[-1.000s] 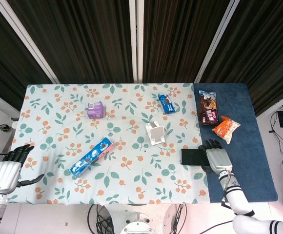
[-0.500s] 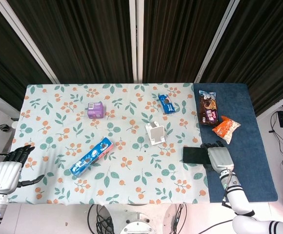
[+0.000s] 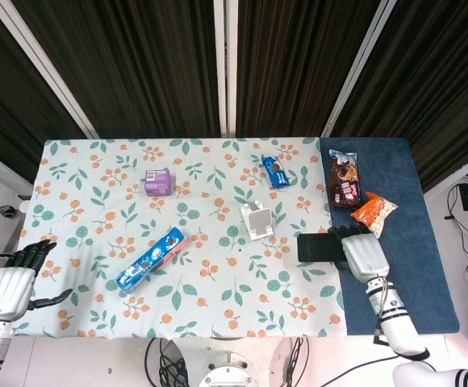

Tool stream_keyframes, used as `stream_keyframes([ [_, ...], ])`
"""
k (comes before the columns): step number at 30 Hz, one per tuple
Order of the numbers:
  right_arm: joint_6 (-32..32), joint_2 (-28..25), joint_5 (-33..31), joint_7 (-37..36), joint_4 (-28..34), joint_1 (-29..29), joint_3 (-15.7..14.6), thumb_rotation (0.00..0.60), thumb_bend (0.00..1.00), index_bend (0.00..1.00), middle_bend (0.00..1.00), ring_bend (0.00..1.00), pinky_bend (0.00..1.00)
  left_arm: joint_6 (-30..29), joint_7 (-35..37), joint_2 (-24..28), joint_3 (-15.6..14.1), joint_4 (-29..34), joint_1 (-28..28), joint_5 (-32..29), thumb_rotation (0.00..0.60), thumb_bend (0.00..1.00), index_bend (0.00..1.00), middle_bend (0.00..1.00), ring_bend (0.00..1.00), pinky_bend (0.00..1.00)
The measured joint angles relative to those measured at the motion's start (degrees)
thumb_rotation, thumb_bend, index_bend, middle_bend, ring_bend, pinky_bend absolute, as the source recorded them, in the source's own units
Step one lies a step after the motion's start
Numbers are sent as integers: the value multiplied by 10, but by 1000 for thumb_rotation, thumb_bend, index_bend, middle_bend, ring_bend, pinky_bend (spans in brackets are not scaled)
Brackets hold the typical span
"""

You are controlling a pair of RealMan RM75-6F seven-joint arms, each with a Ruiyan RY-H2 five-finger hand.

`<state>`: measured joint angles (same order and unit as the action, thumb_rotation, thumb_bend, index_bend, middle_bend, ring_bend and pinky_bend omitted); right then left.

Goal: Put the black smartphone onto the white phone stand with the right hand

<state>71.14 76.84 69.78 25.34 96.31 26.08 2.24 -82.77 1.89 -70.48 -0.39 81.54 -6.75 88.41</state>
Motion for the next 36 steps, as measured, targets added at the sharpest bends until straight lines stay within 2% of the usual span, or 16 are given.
stream_keyframes([
  [5, 52, -25, 113, 4, -19, 4, 9, 600, 378, 689, 455, 439, 155, -1, 0, -2, 1, -1, 0, 0, 340, 101, 121, 111, 125, 210],
  [9, 69, -55, 215, 63, -67, 29, 14, 600, 361, 689, 454, 439, 147, -2, -1, -4, 1, -2, 0, 0, 341, 101, 120, 111, 125, 210],
  [15, 36, -110, 347, 179, -138, 95, 12, 600, 327, 689, 451, 439, 120, -1, -10, -7, 1, 1, 0, -1, 344, 102, 120, 111, 125, 210],
  [18, 11, -132, 411, 191, -174, 136, 5, 600, 327, 689, 448, 439, 108, 0, -16, -7, 2, 3, 0, -2, 339, 102, 120, 111, 125, 210],
  [22, -17, -148, 486, 162, -223, 190, -14, 600, 327, 690, 430, 439, 91, 2, -22, -10, 3, 5, 0, -7, 341, 102, 120, 111, 125, 210],
  [27, -33, -152, 559, 82, -290, 252, -45, 600, 327, 689, 397, 438, 53, 7, -24, -15, 4, 1, -1, -11, 342, 102, 120, 111, 125, 210],
  [31, -28, -140, 599, 30, -343, 293, -63, 600, 327, 678, 374, 421, 2, 8, -23, -15, 7, -2, -2, -15, 342, 101, 120, 111, 125, 210],
  [36, -23, -108, 617, 4, -394, 323, -71, 600, 327, 678, 361, 408, 0, 7, -20, -17, 9, -7, -2, -17, 344, 102, 120, 111, 125, 210],
])
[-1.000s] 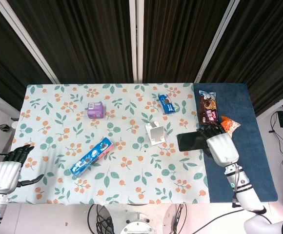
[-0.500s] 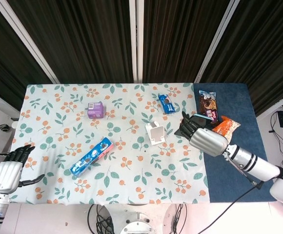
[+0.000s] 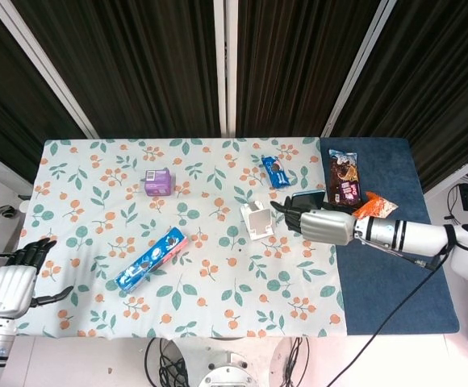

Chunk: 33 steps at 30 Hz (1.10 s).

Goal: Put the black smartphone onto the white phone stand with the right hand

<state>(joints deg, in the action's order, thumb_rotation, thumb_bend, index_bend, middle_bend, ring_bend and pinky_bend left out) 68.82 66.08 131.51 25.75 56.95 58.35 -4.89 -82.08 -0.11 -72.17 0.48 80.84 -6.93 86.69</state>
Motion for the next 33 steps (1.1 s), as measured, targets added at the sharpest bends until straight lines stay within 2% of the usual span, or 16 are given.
stream_keyframes([
  [5, 4, 41, -7, -14, -42, 9, 0, 600, 327, 678, 359, 406, 0, -1, 4, 0, -1, -5, 2, -1, 341, 102, 120, 111, 125, 210],
  [16, 62, 128, -31, -62, -146, 18, 2, 600, 327, 657, 332, 380, 0, -5, 13, 2, -3, -15, 7, 0, 342, 101, 120, 111, 125, 210],
  [33, 112, 219, -46, -141, -291, 45, -46, 600, 327, 638, 304, 352, 0, -5, 8, -2, 1, -19, 5, -2, 355, 101, 120, 111, 125, 210],
])
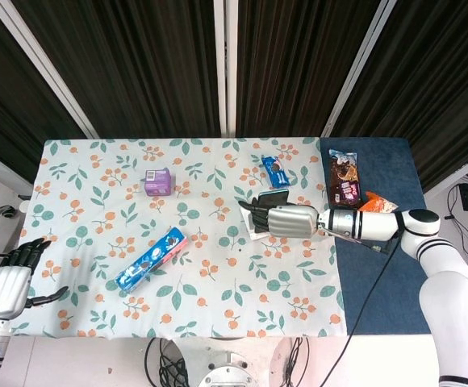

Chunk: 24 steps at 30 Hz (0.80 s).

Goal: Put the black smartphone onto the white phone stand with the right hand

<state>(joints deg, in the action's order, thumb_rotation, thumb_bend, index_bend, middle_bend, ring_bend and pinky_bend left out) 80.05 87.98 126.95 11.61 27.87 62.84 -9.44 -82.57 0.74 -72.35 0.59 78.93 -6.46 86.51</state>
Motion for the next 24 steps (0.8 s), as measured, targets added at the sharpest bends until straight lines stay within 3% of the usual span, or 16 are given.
stream_keyframes([
  [24, 7, 57, -30, -34, -81, 20, -57, 600, 327, 600, 272, 313, 0, 3, 3, -1, -1, -6, 0, 0, 358, 102, 120, 111, 125, 210],
])
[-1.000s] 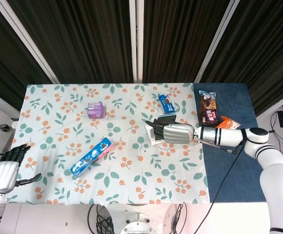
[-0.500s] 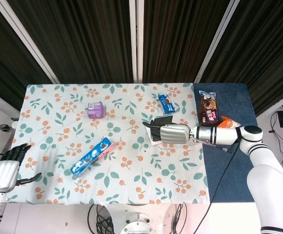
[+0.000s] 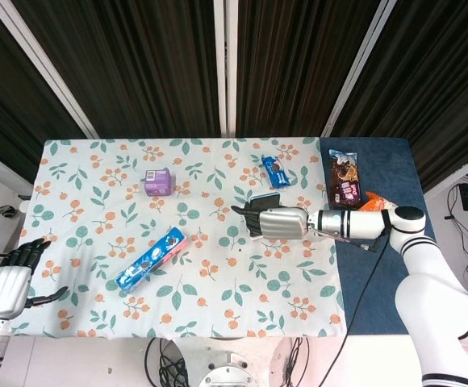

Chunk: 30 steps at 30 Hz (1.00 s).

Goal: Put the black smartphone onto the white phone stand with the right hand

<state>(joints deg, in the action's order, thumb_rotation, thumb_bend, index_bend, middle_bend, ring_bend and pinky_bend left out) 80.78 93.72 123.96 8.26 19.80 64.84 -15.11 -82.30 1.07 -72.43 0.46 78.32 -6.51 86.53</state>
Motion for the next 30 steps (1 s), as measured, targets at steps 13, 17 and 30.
stream_keyframes([
  [13, 3, 13, -14, -7, -13, 0, -18, 600, 331, 600, 268, 305, 0, 1, 4, 2, 2, -3, 1, -4, 361, 102, 120, 111, 125, 210],
  [17, 3, 15, -18, -7, -15, 2, -23, 600, 331, 599, 268, 304, 0, 2, 5, 2, 2, -3, 1, -5, 362, 101, 120, 111, 125, 210],
  [30, -8, 16, -31, -4, -13, 5, -32, 600, 313, 382, 174, 121, 0, 4, 6, 4, 1, -1, 1, -5, 369, 102, 120, 111, 125, 210],
])
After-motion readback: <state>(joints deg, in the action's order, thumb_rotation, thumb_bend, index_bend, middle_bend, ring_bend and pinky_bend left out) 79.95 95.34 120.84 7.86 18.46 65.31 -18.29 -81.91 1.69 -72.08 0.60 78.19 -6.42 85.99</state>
